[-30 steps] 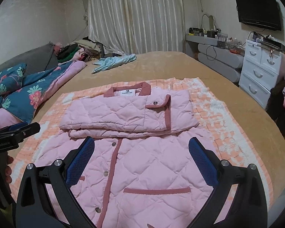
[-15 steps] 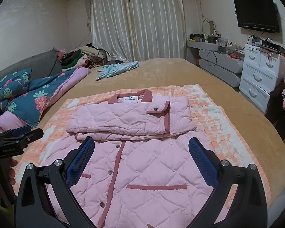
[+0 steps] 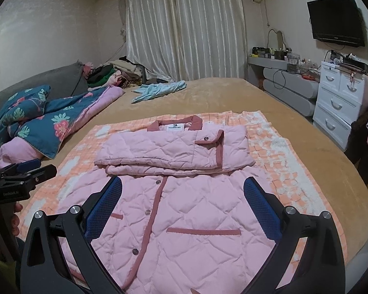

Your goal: Fold large clothes

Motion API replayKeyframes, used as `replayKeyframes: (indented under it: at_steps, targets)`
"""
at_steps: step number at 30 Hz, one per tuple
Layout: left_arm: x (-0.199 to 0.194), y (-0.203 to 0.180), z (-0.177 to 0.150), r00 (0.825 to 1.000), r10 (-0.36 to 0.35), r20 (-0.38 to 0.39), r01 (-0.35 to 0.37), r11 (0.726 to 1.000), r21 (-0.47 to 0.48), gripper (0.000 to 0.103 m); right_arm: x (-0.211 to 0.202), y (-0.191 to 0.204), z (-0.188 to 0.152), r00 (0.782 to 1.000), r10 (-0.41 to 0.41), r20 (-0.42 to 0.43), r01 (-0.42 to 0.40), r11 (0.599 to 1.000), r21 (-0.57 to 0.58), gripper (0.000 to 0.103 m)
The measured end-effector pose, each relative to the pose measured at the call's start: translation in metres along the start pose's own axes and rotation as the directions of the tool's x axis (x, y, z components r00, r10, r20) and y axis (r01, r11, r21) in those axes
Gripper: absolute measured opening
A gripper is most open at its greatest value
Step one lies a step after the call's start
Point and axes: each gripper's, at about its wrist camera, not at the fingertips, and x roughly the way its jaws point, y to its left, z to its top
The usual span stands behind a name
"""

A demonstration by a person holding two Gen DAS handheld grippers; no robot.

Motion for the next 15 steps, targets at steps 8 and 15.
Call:
replayKeyframes:
  at_steps: [8,15]
  targets:
    - [-0.009,-0.003,-0.016,1.000,0.005,0.000,-0.005,1.000,0.004,0.095,-0.010,0.001,-0.003,1.000,0.001,0.002,-0.001,1.000,-0.009,0.099]
    - [-0.011,-0.004,-0.025,1.000,0.007,-0.007,-0.007,1.000,0.017,0.095,-0.014,0.005,-0.008,1.000,-0.001,-0.003,0.001,1.000,-0.031,0.099]
